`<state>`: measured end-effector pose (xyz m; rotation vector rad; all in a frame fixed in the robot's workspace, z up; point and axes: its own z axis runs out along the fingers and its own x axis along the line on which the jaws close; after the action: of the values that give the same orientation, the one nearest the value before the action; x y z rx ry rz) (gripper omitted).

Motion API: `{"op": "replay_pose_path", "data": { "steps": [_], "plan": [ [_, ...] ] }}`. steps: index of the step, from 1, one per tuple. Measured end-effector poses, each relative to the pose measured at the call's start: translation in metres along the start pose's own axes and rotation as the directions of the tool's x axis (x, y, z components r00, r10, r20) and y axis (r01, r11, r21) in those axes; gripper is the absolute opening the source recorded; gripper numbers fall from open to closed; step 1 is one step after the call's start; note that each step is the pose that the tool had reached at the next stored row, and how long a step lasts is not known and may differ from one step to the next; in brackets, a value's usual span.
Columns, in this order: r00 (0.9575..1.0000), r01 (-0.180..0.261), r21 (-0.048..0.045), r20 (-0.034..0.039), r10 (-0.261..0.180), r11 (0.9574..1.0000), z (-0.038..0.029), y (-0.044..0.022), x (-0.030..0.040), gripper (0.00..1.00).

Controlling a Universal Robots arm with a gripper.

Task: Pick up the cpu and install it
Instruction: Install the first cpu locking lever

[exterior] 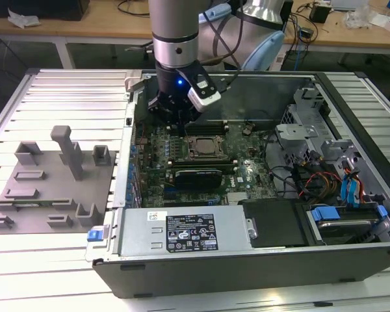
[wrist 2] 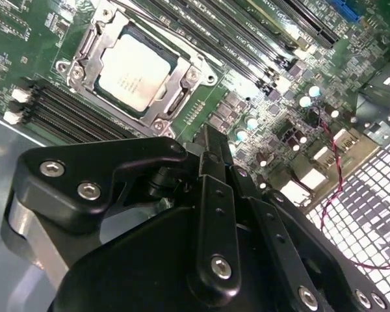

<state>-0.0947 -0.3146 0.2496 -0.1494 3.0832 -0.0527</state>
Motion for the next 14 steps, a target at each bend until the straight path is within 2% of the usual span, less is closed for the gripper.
{"op": "replay_pose_path", "data": {
  "steps": [3, 5, 8, 10, 14],
  "plan": [
    [1.0000, 0.000, -0.0001, 0.0002, 0.000, 1.0000, -0.0058, -0.0002, -0.0003, 0.11],
    [1.0000, 0.000, -0.0001, 0.0002, 0.000, 1.0000, -0.0136, -0.0004, -0.0007, 0.11],
    [1.0000, 0.000, -0.0001, 0.0002, 0.000, 1.0000, -0.0193, -0.0006, -0.0010, 0.11],
    [1.0000, 0.000, -0.0001, 0.0002, 0.000, 1.0000, -0.0226, -0.0008, -0.0012, 0.11],
    [1.0000, 0.000, -0.0003, -0.0006, 0.000, 1.0000, -0.0227, -0.0008, -0.0012, 0.11]
  ]
}}
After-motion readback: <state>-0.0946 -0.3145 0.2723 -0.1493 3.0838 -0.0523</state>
